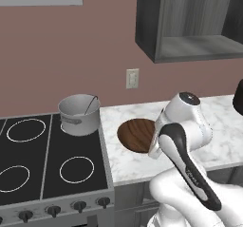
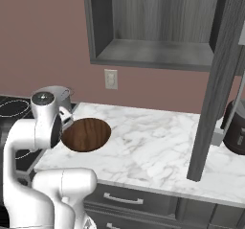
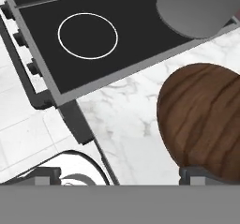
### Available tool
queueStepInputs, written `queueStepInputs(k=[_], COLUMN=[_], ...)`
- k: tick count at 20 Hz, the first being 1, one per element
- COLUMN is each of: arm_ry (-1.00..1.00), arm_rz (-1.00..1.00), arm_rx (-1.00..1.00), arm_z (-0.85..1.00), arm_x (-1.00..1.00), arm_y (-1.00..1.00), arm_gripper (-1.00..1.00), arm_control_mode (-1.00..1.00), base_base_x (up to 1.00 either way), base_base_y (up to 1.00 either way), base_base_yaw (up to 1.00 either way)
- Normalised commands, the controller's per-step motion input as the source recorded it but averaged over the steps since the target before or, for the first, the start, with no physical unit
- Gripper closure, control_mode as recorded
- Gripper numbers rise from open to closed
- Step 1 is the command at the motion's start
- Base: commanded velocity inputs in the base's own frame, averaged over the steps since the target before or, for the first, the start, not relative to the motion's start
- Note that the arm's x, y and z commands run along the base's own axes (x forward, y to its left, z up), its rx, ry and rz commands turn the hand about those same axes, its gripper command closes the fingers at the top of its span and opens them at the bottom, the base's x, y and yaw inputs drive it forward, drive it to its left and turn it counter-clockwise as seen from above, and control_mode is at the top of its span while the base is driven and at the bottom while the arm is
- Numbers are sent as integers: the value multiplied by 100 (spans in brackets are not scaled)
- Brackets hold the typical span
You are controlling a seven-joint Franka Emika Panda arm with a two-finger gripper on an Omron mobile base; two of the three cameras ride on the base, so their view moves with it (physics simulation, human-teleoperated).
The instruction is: Open the cabinet and move the ladle to the pot. Then close the cabinet.
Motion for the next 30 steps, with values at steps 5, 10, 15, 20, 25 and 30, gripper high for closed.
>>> queueStepInputs(k=[5, 10, 15, 20, 25, 30], arm_ry=[-6, -2, -1, 0, 0, -4], arm_rz=[0, 0, 0, 0, 0, 0], arm_rx=[14, 14, 10, 3, 5, 7], arm_z=[-4, 0, -4, -7, -7, 0], arm_x=[-43, -22, -18, -4, -21, -22], arm_y=[-59, -48, -28, 0, -2, -15], arm_gripper=[-100, -100, -100, -100, -100, -100], arm_control_mode=[-100, -100, -100, -100, -100, -100], base_base_x=[0, 0, 0, 0, 0, 0], base_base_y=[0, 0, 0, 0, 0, 0], base_base_yaw=[0, 0, 0, 0, 0, 0])
